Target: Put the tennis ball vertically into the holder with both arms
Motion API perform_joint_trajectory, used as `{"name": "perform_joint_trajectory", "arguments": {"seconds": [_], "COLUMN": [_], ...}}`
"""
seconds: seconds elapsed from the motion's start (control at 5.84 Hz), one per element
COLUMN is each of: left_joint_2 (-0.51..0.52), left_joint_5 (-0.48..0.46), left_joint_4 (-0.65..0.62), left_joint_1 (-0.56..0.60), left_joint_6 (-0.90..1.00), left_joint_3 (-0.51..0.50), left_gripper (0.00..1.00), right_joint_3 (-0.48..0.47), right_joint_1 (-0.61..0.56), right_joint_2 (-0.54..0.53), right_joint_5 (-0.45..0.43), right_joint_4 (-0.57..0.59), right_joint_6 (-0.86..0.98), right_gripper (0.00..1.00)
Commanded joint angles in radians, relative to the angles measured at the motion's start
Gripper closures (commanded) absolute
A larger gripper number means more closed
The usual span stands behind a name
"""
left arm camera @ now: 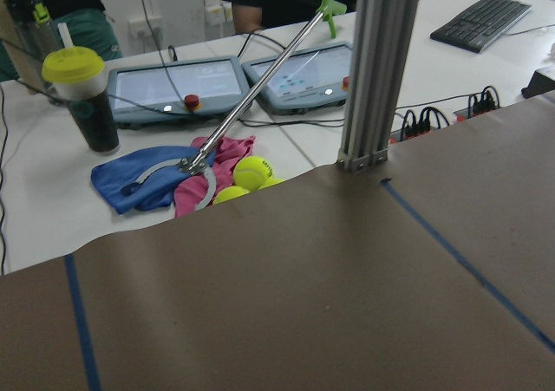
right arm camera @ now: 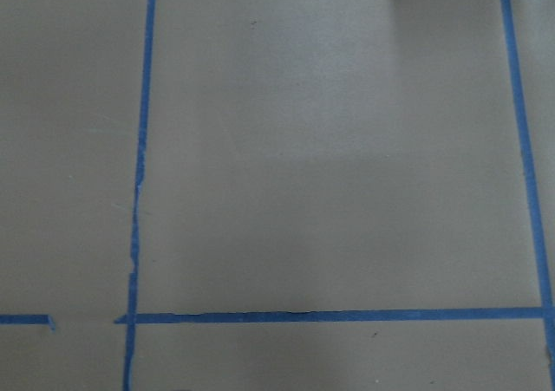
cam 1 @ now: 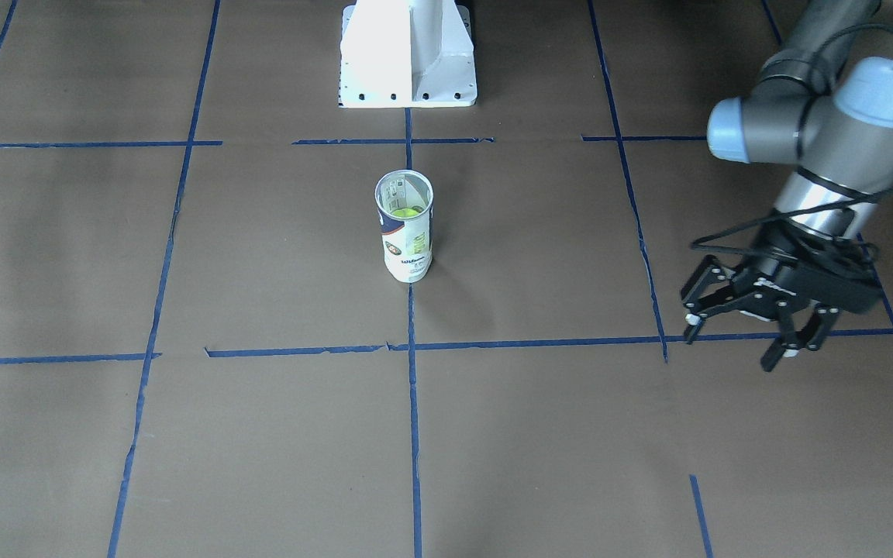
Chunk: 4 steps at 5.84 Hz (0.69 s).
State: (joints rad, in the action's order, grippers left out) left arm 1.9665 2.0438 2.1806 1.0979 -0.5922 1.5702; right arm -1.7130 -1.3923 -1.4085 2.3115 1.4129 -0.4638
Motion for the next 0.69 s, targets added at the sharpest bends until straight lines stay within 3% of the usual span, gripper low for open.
{"name": "perform_joint_trajectory", "arguments": {"seconds": [0.0,0.34,0.51], "left_joint_2": [-0.056,-0.129,-0.123], "left_joint_5": [0.209,0.251,0.281], "left_joint_4": [-0.263,-0.51,-0.712], "left_joint_1": [0.162,0.306,0.379], "left_joint_6": [0.191,0.511,0.553], "left_joint_3": [0.005,0.02,0.043], "left_gripper": [0.0,0.0,0.0], "right_joint_3": [0.157,0.243,0.263], "right_joint_1": [-0.068,-0.103,-0.122], "right_joint_2": [-0.001,-0.018,-0.039], "right_joint_5": [0.003,0.008,0.019], "right_joint_4": [0.0,0.003,0.001], "right_joint_6": [0.211,0.342,0.385], "right_gripper": [0.0,0.0,0.0]}}
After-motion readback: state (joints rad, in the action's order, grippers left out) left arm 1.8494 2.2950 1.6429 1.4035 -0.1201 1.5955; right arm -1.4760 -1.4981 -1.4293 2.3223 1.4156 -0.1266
